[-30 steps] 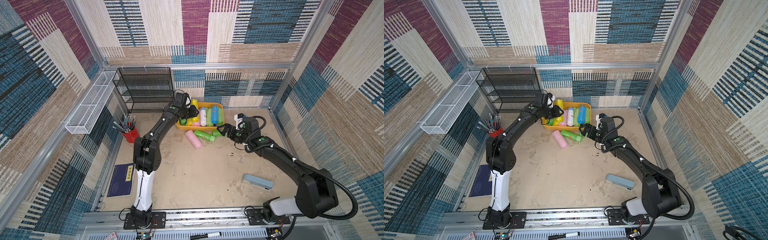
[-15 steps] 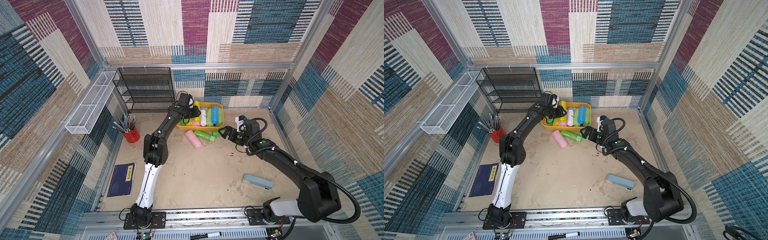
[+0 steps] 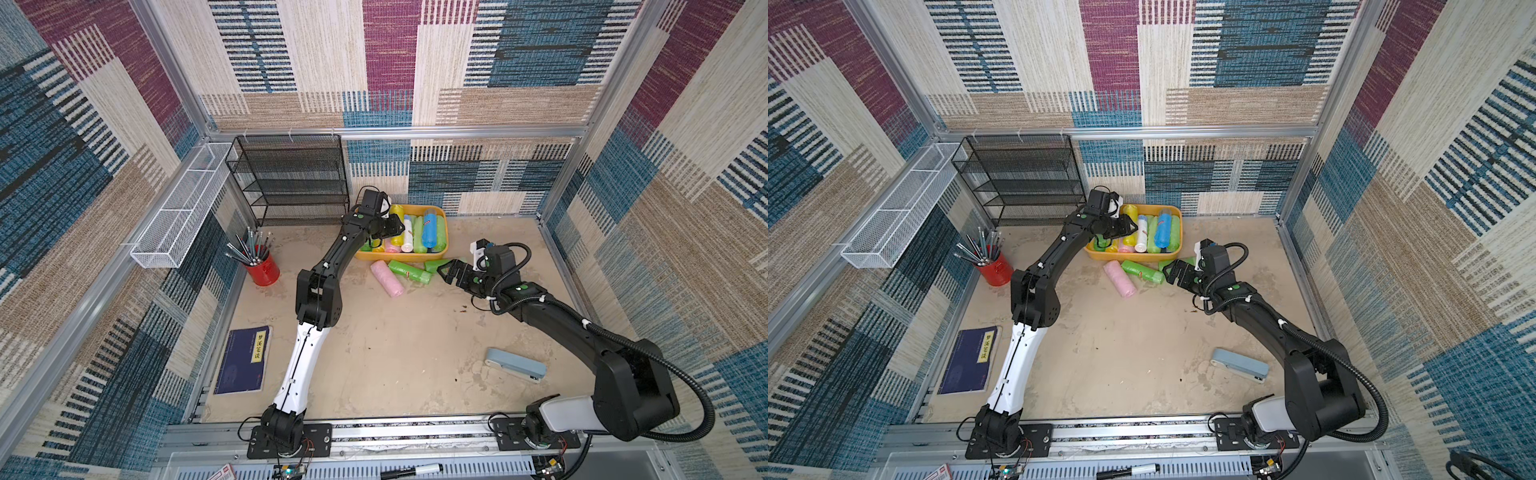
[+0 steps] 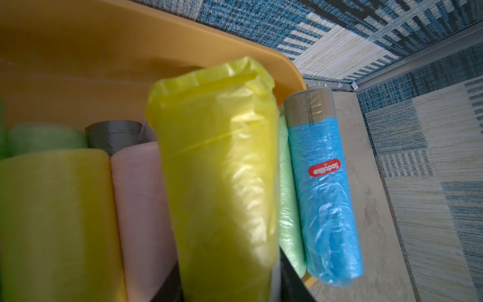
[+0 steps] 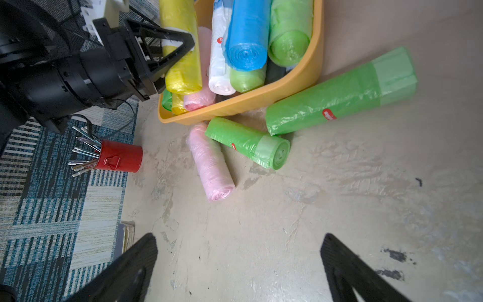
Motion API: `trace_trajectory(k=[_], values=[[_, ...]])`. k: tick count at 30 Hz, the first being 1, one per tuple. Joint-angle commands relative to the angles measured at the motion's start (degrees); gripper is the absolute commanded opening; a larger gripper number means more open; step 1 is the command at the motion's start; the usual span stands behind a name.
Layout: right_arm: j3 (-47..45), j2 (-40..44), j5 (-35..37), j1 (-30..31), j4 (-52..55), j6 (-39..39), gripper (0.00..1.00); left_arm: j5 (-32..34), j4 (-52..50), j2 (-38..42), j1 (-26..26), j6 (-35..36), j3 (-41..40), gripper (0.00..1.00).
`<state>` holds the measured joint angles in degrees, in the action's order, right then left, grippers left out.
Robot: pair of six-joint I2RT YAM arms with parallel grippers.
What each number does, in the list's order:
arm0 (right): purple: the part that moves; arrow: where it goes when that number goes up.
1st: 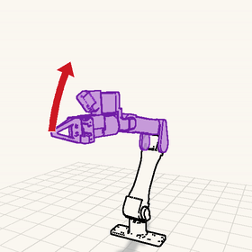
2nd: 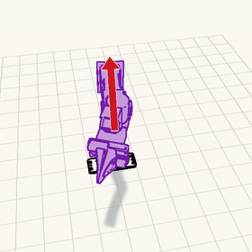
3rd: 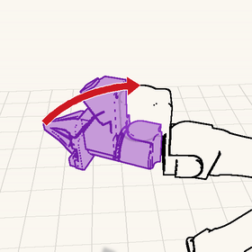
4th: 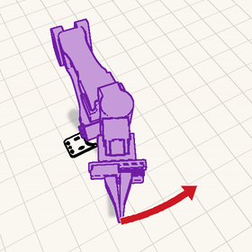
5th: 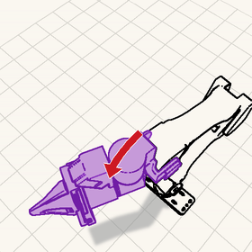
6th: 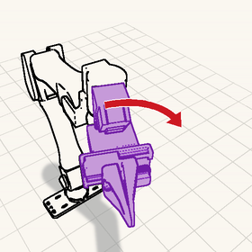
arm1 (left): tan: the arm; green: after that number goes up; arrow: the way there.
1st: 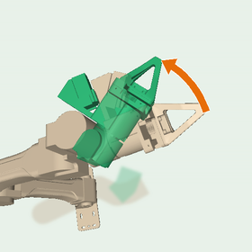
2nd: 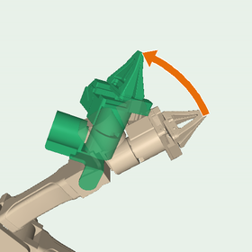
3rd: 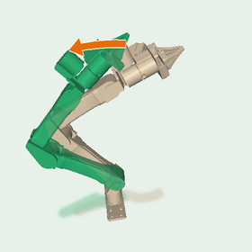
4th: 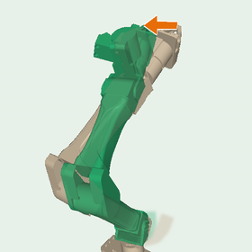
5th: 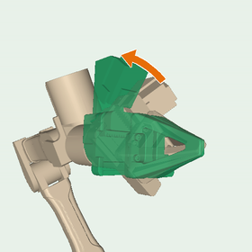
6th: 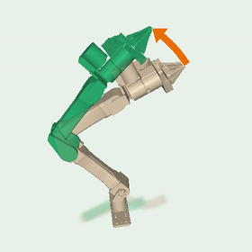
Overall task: Put the roll of trash bags into the storage box
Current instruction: Place the roll of trash bags in the storage box.
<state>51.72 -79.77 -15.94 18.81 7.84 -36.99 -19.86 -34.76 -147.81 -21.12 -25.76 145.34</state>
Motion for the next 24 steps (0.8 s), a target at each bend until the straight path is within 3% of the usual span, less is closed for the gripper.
trace_trajectory(k=[1,2,5,8,24], values=[[0.86,-0.39,1.0,0.09,-0.23,1.21,0.99,-1.57,0.31,2.53,0.03,1.5,-0.13,0.56],[1.13,-0.52,1.17,0.09,-0.11,1.43,0.99,-1.68,0.32,3.1,0.02,1.99,-0.46,0.64],[1.78,-0.77,1.65,0.09,0.25,1.57,0.99,-0.72,0.31,4.99,0.03,2.53,-1.54,0.75],[1.7,-0.52,2.46,0.1,-0.22,1.64,0.99,-0.97,-0.14,6.16,0.12,2.48,-1.66,1.0],[2.59,-0.13,3.55,0.07,-0.95,4.38,0.99,1.6,-0.79,20.62,0.12,2.36,-14.27,0.98]])
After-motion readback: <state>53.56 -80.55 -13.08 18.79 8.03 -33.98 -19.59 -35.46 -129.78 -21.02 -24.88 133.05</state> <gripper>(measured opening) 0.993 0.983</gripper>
